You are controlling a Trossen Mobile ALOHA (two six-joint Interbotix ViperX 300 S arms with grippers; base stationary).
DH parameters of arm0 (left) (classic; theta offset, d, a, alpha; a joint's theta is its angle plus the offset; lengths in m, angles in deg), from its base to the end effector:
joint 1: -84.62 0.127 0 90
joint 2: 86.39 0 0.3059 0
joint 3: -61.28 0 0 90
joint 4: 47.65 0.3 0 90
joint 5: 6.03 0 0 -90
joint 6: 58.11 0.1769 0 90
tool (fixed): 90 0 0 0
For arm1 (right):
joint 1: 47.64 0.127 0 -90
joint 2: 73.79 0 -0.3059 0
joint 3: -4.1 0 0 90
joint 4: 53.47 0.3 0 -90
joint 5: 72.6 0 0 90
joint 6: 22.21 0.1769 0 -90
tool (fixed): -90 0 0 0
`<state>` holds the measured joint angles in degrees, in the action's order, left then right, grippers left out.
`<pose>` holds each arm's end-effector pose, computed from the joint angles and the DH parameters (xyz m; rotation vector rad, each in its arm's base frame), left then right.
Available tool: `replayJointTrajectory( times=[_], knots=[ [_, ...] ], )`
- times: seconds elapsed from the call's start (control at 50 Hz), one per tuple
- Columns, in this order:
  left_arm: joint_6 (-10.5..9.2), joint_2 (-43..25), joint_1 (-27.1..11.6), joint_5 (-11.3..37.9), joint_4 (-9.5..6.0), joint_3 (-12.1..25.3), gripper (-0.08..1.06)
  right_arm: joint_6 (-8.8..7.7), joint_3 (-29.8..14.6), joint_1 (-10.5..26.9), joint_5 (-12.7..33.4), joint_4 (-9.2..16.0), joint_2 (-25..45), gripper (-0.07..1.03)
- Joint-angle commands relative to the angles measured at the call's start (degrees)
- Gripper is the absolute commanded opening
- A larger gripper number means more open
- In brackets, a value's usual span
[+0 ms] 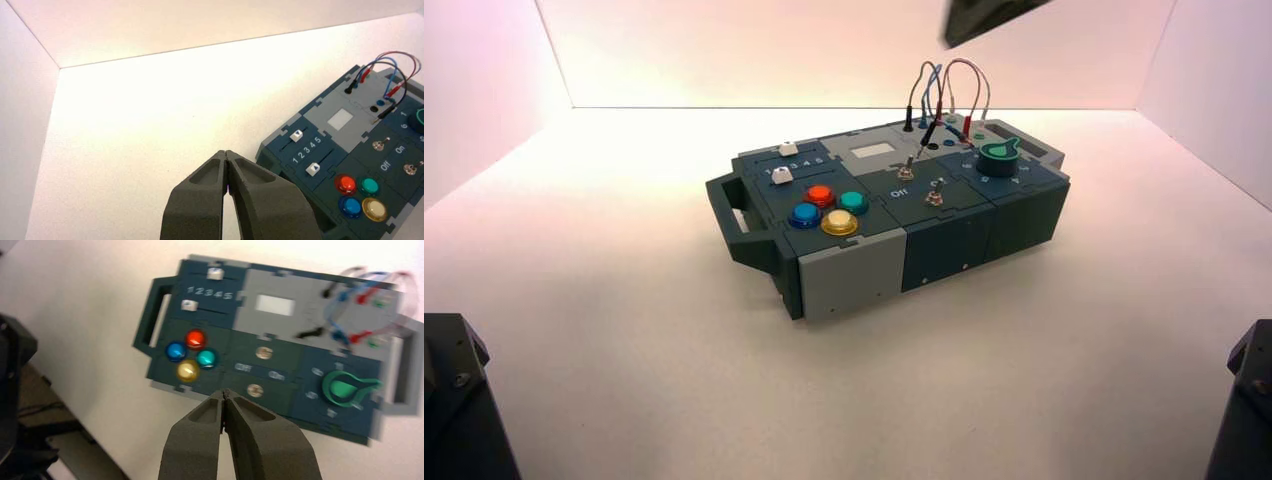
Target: Move the bottom slider to position 5.
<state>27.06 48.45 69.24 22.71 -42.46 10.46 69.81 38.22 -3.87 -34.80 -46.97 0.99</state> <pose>0.2220 -0.0531 0.2122 0.0894 0.5986 -0.2166 0.2088 0.2170 0.1778 -0.2358 0.9958 0.6999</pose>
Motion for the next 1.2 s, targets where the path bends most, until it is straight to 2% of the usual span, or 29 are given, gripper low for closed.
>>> replayJointTrajectory(
  times=[0.02, 0.16, 0.5, 0.96, 1.2],
  knots=[
    [0.09, -0.18, 0.09, -0.35, 0.18, 1.49, -0.03, 0.26, -4.83, 3.69, -0.18, 0.79, 4.39, -0.02],
    [0.00, -0.26, 0.09, -0.35, 0.18, 1.32, -0.03, 0.18, -8.53, 7.03, 0.62, 1.67, 10.11, -0.02],
    [0.00, 0.00, 0.00, -0.26, 0.44, 1.14, -0.03, 0.09, -16.44, 10.46, 1.67, 3.08, 23.55, -0.02],
    [0.09, 0.00, 0.09, -0.18, 0.70, 1.14, -0.03, -0.09, -30.32, 10.46, 6.06, 2.90, 37.27, -0.02],
    [0.18, 0.09, 0.09, -0.18, 0.79, 1.14, -0.03, -0.26, -34.80, 9.58, 7.56, 2.55, 42.36, -0.02]
  ],
)
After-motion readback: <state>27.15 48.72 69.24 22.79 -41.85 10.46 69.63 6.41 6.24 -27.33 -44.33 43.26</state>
